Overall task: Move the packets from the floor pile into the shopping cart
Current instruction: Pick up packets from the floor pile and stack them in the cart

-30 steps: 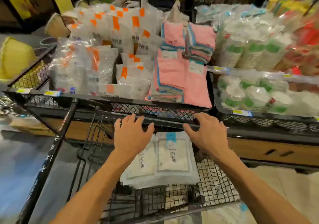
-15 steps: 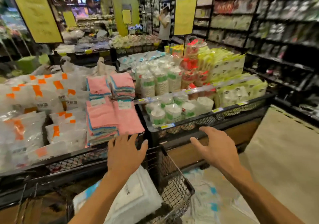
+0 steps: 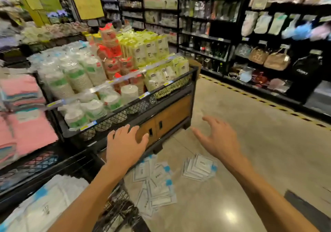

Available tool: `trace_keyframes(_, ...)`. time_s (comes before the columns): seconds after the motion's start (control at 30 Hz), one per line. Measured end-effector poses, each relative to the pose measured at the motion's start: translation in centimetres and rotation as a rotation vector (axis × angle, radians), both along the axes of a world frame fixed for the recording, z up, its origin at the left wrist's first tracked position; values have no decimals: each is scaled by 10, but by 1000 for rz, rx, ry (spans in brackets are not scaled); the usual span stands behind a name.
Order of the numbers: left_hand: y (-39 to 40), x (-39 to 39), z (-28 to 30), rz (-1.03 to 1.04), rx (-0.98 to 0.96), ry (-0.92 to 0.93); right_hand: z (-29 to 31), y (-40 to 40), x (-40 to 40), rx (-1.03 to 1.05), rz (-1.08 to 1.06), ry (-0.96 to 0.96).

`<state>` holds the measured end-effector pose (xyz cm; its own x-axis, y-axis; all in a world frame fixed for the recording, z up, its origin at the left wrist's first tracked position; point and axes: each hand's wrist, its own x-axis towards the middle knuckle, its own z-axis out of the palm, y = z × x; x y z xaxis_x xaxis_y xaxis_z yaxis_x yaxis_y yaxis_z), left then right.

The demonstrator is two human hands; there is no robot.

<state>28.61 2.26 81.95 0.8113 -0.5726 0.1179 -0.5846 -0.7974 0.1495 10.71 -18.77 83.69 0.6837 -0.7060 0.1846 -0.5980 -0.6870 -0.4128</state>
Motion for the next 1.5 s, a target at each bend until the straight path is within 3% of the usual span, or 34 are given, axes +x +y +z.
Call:
trace_keyframes(0.37, -127, -14, -44, -134, 45, 23, -48, -120, -61, 174, -220, 48)
trace_keyframes(0.97, -422, 95, -198, -436, 202, 225, -179, -327, 34, 297, -363, 236)
trace_keyframes(1.1, -447, 120, -270, -444, 274, 276, -258, -350, 54, 458, -400, 305)
trace_keyframes(1.27, -478, 149, -398, -415, 393, 336, -405, -387, 73, 593, -417, 442)
trace_keyframes(1.5, -516, 196, -637, -398, 611, 319, -657, -433, 88, 590, -412, 625)
